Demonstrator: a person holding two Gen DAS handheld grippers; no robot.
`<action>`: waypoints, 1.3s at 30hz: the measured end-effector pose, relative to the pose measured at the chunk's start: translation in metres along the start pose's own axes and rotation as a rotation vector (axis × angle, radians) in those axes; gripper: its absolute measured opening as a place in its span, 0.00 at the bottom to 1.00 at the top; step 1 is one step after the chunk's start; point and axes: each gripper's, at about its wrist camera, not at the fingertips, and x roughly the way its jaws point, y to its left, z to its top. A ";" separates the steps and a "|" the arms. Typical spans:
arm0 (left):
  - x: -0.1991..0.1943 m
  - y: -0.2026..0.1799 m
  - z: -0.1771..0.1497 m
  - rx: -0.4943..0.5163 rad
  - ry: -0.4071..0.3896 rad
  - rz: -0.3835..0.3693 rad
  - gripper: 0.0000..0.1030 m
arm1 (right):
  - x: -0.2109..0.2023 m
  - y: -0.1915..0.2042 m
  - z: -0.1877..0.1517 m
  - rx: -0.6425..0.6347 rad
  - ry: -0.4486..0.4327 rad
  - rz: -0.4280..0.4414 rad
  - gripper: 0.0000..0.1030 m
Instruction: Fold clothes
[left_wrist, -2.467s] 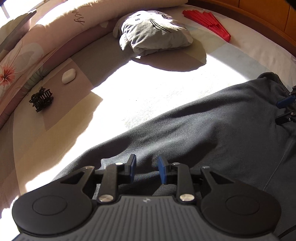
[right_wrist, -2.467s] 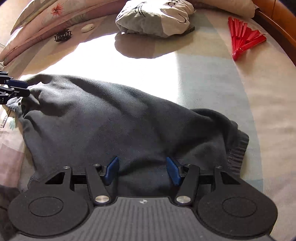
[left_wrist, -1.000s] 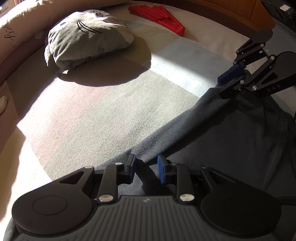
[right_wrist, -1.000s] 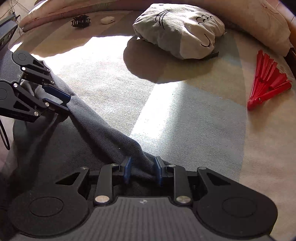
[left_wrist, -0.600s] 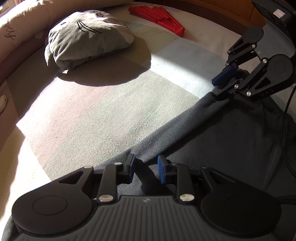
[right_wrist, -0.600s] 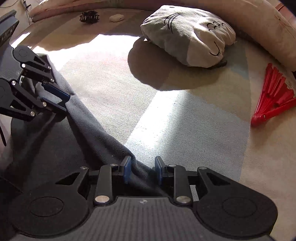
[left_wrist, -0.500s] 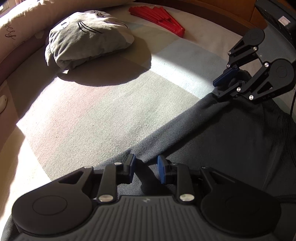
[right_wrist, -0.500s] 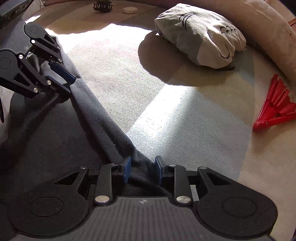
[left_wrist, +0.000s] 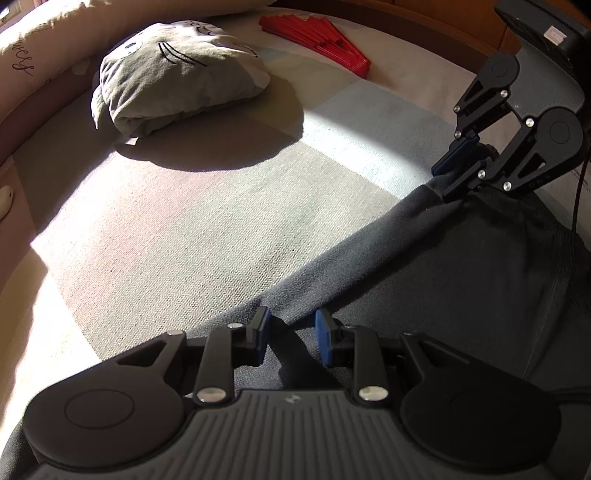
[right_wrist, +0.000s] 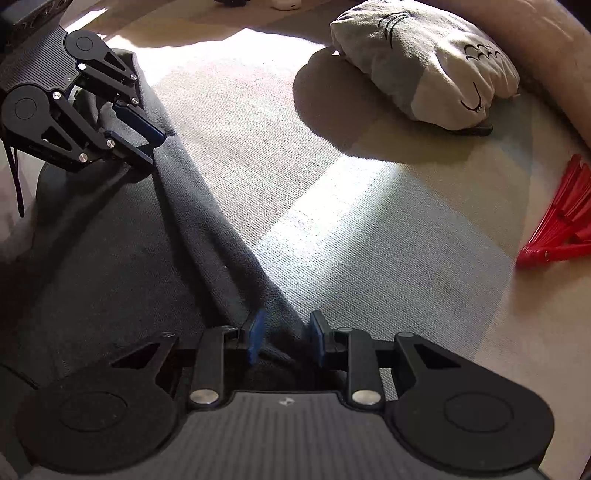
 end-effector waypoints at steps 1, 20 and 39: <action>0.000 -0.001 0.001 -0.002 0.001 0.002 0.26 | 0.000 0.002 -0.001 -0.005 0.001 -0.001 0.24; -0.021 -0.001 -0.009 -0.035 -0.053 -0.013 0.31 | -0.015 0.009 0.044 0.186 -0.198 -0.022 0.09; -0.036 0.002 -0.071 -0.201 0.074 -0.063 0.31 | 0.027 0.045 0.074 0.007 -0.134 -0.102 0.01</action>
